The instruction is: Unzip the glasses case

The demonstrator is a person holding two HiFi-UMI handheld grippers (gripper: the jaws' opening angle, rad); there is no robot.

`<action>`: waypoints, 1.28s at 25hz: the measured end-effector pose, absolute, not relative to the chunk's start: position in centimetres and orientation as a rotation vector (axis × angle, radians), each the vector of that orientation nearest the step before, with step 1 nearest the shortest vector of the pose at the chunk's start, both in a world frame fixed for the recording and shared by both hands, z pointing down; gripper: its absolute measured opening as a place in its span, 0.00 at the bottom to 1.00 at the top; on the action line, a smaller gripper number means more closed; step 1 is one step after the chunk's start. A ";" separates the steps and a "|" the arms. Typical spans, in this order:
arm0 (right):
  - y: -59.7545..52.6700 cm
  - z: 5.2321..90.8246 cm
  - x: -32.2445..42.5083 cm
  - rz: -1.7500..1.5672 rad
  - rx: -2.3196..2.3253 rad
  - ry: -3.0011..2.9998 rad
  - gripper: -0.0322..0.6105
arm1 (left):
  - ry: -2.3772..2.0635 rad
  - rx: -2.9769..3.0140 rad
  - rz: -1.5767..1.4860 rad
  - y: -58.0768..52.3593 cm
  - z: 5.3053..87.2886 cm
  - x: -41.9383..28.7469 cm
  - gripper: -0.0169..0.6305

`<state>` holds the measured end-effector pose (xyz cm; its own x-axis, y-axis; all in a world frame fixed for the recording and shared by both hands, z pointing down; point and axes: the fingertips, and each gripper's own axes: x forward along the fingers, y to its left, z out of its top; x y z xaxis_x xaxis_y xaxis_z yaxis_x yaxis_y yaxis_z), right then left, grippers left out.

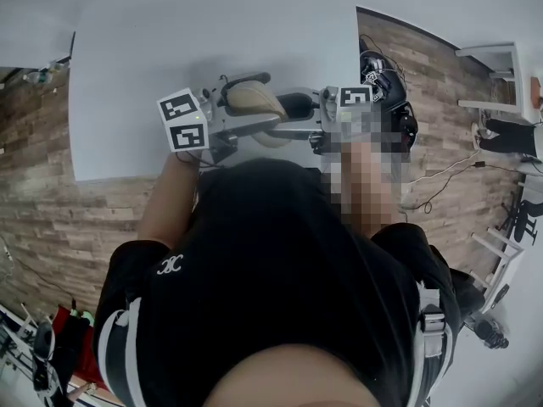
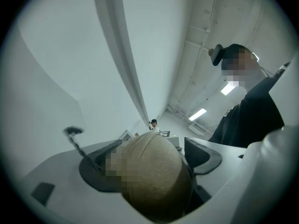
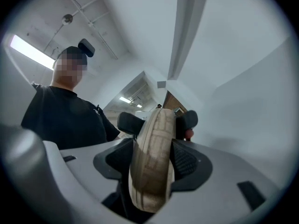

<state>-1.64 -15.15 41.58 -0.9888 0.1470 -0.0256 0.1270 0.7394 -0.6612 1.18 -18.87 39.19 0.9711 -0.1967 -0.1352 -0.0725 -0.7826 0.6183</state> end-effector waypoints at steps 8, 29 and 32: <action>-15.3 41.7 -1.5 1.200 -0.242 -2.949 0.43 | -0.176 2.439 -0.263 -18.8 39.6 1.1 0.57; -16.5 40.5 -1.2 1.486 -0.186 -2.996 0.49 | -0.302 2.398 -0.608 -20.2 36.2 -2.2 0.50; -17.5 40.1 -0.5 1.406 -0.024 -3.062 0.49 | -0.404 2.526 -0.425 -19.9 37.2 -3.1 0.49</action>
<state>-0.46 -17.46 40.07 -0.9741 -0.0815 -0.2110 0.1070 0.6561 -0.7471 -3.13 -19.88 37.25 0.9053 -0.3665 -0.2147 -0.1955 -0.8083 0.5553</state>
